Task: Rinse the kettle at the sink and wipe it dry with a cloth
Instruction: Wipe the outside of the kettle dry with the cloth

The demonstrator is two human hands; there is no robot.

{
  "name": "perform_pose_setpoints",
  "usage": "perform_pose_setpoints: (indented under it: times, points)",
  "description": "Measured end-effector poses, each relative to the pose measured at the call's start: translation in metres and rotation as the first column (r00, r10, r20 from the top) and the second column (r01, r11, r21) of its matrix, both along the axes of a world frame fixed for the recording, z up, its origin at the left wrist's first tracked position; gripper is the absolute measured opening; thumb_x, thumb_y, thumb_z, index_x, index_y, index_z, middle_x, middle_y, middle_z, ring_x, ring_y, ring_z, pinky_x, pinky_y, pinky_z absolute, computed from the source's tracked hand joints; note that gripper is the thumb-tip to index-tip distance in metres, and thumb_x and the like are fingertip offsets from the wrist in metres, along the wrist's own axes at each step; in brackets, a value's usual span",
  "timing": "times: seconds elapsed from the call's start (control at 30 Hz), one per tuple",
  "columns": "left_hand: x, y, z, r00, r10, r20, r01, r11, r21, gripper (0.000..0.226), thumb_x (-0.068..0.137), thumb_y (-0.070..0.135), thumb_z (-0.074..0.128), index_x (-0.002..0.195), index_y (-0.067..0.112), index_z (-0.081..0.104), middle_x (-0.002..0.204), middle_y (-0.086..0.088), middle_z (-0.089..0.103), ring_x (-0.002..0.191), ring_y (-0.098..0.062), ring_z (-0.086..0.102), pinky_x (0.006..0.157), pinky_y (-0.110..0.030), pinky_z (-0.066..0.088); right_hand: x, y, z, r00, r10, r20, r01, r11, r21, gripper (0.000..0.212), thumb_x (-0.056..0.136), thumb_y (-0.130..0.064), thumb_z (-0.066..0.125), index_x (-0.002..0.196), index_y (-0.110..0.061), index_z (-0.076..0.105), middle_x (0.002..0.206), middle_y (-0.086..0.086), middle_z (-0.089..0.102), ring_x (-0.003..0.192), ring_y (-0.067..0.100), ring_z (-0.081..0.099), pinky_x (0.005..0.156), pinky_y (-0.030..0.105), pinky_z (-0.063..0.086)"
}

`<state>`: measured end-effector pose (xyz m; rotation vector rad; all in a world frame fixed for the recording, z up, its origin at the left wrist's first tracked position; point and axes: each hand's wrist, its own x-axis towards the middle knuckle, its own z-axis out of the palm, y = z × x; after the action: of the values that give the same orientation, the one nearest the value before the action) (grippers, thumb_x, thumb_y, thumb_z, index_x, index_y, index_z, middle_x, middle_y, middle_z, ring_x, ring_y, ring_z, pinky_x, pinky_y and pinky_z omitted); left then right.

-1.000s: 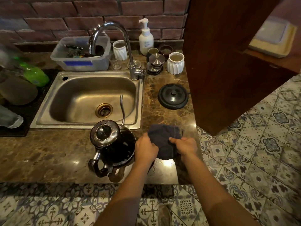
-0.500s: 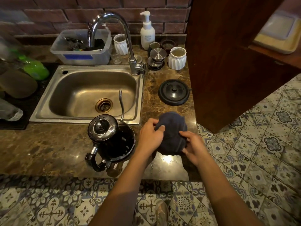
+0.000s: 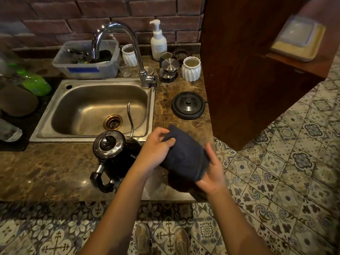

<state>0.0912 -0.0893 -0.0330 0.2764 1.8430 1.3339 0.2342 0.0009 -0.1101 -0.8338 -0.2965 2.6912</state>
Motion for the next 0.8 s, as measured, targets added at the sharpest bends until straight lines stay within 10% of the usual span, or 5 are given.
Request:
perform_pose_setpoints:
  times: [0.17, 0.3, 0.53, 0.8]
  points:
    - [-0.009, -0.022, -0.008, 0.948, -0.075, -0.309, 0.035, 0.991, -0.133, 0.041, 0.095, 0.019, 0.065, 0.136, 0.021, 0.06, 0.135, 0.006, 0.063, 0.117, -0.009, 0.063, 0.102, -0.03, 0.05, 0.0, 0.0, 0.005, 0.998, 0.028, 0.055, -0.031, 0.998, 0.056, 0.048, 0.104, -0.034, 0.047, 0.14, -0.007, 0.063, 0.141, 0.019, 0.066, 0.124, 0.033, 0.068, 0.104, 0.048, 0.054]
    - [-0.009, -0.047, 0.004, 0.879, -0.05, -0.475, 0.019, 0.997, -0.07, 0.035, 0.096, 0.02, 0.064, 0.13, 0.028, 0.063, 0.119, 0.02, 0.066, 0.107, 0.003, 0.064, 0.099, -0.03, 0.054, -0.015, -0.006, 0.013, 0.988, 0.053, 0.146, -0.07, 0.991, 0.116, 0.052, 0.099, -0.028, 0.055, 0.147, -0.007, 0.054, 0.138, 0.019, 0.067, 0.116, 0.03, 0.072, 0.103, 0.044, 0.055]
    - [-0.023, -0.113, 0.029, 0.5, 0.101, -0.86, -0.123, 0.991, 0.045, 0.026, 0.094, 0.015, 0.067, 0.119, 0.018, 0.072, 0.111, 0.006, 0.074, 0.101, -0.008, 0.07, 0.087, -0.027, 0.056, -0.049, -0.028, 0.0, 0.981, 0.059, 0.185, -0.11, 0.954, 0.28, 0.042, 0.106, -0.014, 0.049, 0.147, -0.008, 0.052, 0.14, 0.019, 0.065, 0.134, 0.035, 0.059, 0.121, 0.053, 0.038]
    - [-0.042, -0.13, 0.003, 0.384, -0.053, -0.922, -0.204, 0.969, -0.141, 0.037, 0.091, 0.017, 0.071, 0.128, 0.016, 0.069, 0.132, 0.001, 0.067, 0.126, -0.016, 0.06, 0.106, -0.046, 0.05, -0.089, -0.064, -0.008, 0.946, 0.129, 0.296, -0.304, 0.664, 0.683, 0.027, 0.096, -0.046, 0.057, 0.117, -0.035, 0.071, 0.117, -0.001, 0.079, 0.117, 0.019, 0.07, 0.111, 0.051, 0.049]
